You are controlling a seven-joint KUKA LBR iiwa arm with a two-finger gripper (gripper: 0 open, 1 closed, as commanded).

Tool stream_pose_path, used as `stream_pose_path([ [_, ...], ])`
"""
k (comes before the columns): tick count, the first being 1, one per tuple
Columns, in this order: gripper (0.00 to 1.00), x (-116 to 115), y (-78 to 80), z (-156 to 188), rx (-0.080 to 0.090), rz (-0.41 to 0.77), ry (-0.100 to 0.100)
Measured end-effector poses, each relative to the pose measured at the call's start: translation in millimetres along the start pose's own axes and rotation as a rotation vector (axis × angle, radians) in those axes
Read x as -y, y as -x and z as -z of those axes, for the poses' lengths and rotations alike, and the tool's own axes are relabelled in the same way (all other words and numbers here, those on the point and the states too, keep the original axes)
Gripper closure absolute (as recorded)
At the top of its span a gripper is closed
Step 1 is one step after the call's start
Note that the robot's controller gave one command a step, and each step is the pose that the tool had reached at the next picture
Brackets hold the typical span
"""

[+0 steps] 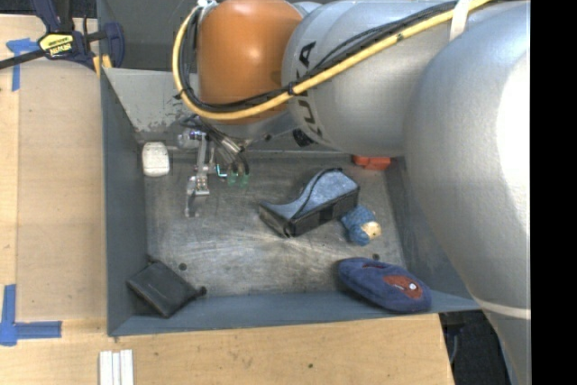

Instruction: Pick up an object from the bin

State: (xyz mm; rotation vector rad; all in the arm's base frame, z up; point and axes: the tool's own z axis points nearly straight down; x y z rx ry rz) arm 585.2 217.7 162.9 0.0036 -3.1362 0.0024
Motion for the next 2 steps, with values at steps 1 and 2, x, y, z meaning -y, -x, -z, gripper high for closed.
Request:
stream_pose_path([
  [1,0.0,-8.9,36.1,-71.9,0.009,0.08,0.002],
  [2,0.0,-24.4,41.0,-20.8,0.01,-0.073,0.004],
])
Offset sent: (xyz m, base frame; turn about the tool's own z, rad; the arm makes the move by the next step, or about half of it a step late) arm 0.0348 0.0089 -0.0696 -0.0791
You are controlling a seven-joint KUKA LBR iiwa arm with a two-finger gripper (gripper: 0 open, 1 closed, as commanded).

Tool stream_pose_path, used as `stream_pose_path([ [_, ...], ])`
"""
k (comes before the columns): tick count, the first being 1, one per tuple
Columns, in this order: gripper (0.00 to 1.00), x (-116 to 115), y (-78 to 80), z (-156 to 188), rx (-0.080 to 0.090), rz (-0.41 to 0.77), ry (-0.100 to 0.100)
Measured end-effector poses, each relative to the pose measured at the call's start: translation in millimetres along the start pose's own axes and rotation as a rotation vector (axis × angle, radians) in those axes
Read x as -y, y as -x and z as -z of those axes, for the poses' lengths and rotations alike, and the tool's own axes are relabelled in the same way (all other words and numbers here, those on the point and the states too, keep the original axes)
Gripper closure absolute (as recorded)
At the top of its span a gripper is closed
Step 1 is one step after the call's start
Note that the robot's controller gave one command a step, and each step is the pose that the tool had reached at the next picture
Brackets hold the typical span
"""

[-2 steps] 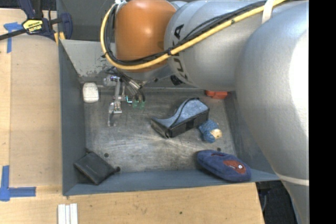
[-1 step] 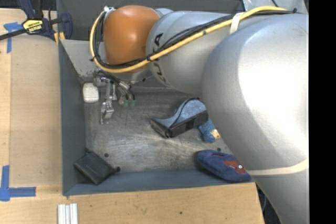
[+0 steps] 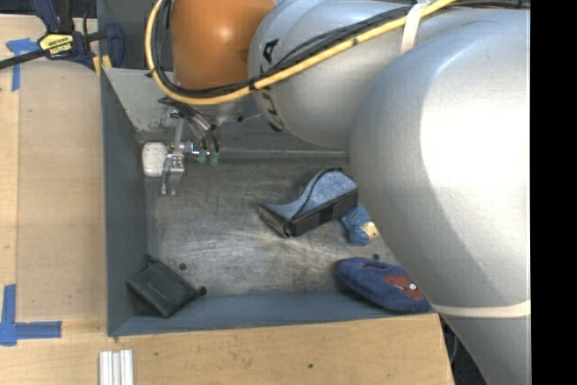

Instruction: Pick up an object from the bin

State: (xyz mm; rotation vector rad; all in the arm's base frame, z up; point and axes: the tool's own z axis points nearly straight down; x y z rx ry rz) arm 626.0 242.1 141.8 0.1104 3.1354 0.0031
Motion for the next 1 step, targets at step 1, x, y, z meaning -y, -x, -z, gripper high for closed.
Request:
stream_pose_path([
  [1,0.0,1.9,-4.6,-63.0,0.022,0.136,0.006],
])
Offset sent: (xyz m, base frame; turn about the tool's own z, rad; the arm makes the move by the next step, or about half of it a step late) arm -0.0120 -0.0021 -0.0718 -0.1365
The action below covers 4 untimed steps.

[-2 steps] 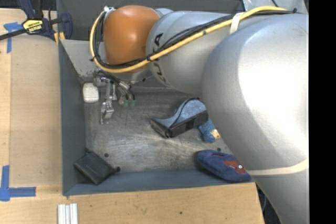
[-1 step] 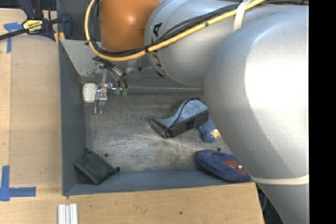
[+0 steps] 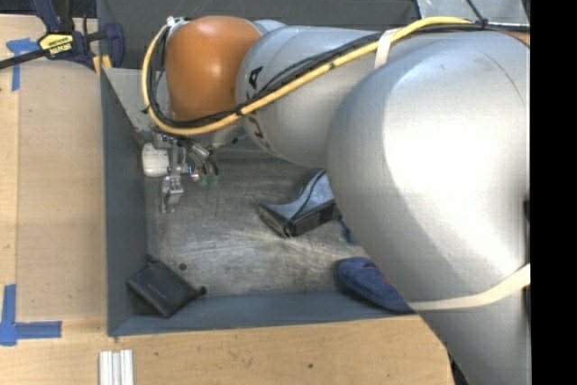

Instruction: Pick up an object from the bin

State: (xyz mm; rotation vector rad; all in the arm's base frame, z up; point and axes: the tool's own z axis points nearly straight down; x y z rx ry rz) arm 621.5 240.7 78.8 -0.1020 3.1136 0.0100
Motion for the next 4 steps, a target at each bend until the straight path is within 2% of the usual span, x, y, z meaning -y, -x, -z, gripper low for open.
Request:
stream_pose_path([
  [1,1.0,-1.3,1.3,3.9,0.001,-0.002,0.004],
  [2,1.0,3.2,-2.0,45.2,-0.018,-0.119,-0.004],
  [3,1.0,27.6,-47.2,103.5,-0.023,0.017,-0.005],
  [4,1.0,9.3,-15.3,74.4,-0.023,0.132,-0.003],
])
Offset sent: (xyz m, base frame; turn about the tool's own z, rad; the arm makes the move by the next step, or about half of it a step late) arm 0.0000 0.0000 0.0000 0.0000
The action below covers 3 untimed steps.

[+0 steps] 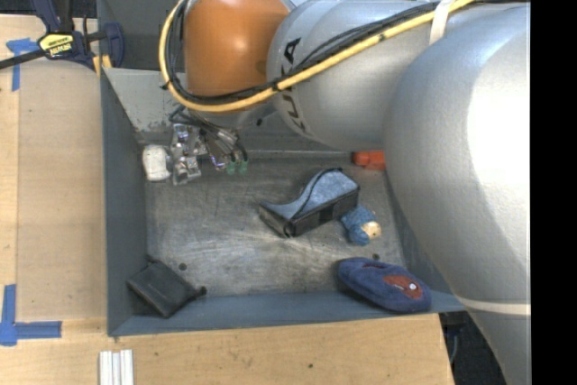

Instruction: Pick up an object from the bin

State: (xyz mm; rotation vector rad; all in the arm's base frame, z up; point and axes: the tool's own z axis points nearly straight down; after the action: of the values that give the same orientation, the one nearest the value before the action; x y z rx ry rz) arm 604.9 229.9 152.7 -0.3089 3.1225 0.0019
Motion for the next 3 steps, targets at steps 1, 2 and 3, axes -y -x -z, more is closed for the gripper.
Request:
stream_pose_path([
  [1,1.0,0.8,-16.3,-15.0,-0.003,0.087,-0.001],
  [2,1.0,37.2,15.4,23.3,0.005,0.307,-0.001],
  [3,1.0,16.8,-28.4,-3.0,-0.004,0.52,0.001],
])
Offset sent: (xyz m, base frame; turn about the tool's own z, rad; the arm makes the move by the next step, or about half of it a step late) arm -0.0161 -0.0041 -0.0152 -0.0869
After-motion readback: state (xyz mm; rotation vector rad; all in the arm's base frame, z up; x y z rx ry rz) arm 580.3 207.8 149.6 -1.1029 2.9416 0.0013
